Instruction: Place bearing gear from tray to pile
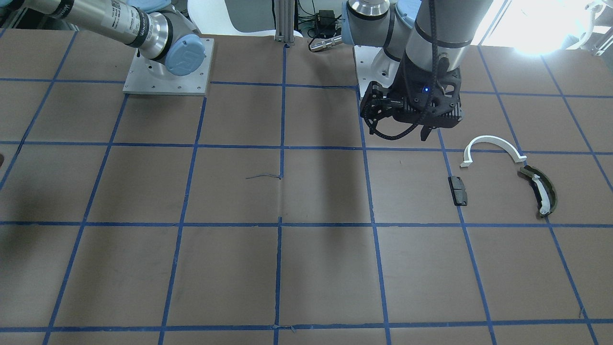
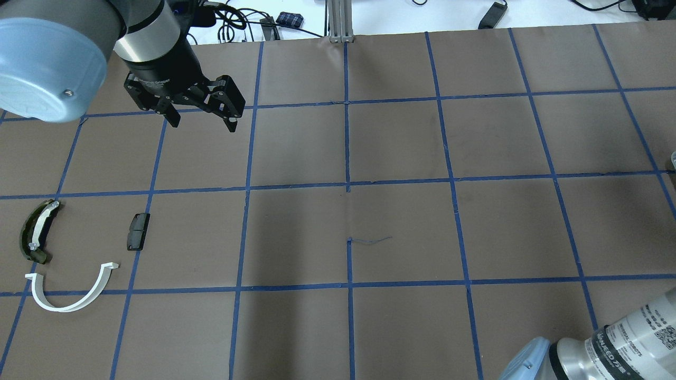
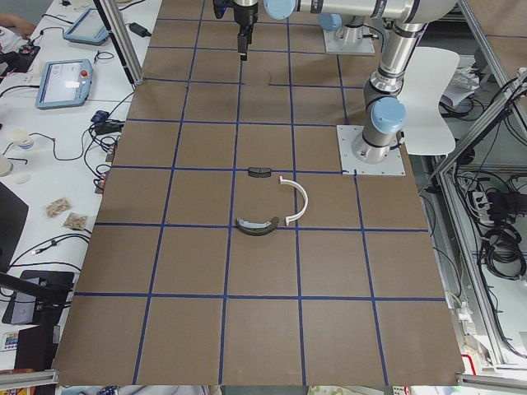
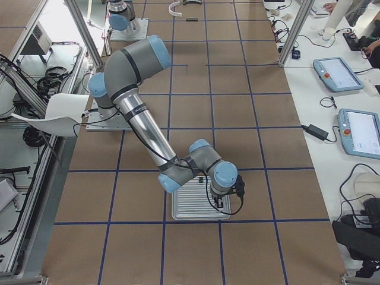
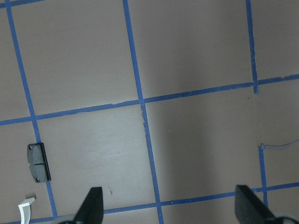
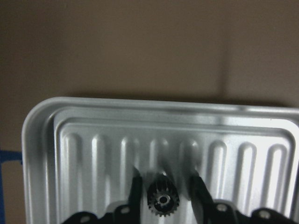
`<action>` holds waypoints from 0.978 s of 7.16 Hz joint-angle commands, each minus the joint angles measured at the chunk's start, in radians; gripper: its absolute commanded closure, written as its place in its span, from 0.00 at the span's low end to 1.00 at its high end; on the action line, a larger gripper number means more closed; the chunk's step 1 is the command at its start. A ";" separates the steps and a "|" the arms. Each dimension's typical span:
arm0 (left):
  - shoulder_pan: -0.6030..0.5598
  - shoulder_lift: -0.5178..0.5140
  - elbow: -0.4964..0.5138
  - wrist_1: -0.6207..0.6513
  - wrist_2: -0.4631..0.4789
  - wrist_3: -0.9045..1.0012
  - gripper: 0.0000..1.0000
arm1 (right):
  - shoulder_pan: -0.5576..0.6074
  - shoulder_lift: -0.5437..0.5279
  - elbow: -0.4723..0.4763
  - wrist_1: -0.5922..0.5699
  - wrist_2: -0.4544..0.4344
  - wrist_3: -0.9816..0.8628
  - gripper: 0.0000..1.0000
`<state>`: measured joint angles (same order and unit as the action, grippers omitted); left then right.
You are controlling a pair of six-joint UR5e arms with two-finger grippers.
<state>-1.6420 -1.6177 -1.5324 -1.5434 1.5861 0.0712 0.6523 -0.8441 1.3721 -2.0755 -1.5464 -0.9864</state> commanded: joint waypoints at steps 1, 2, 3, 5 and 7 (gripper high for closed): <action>0.001 -0.001 -0.002 0.000 0.002 0.001 0.00 | 0.001 -0.007 0.001 0.003 -0.001 0.000 0.85; 0.002 -0.001 -0.002 0.000 0.002 0.001 0.00 | 0.001 -0.012 -0.005 0.023 0.000 0.000 0.89; 0.002 -0.001 -0.002 0.000 0.002 0.001 0.00 | 0.018 -0.053 -0.010 0.067 -0.001 0.000 0.89; 0.001 -0.001 -0.002 -0.001 0.002 0.001 0.00 | 0.120 -0.221 -0.005 0.223 0.018 0.096 0.87; 0.001 -0.001 -0.002 0.002 0.002 0.001 0.00 | 0.293 -0.378 -0.001 0.383 0.009 0.370 0.87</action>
<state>-1.6414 -1.6184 -1.5335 -1.5425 1.5876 0.0721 0.8411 -1.1223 1.3689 -1.7920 -1.5348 -0.7875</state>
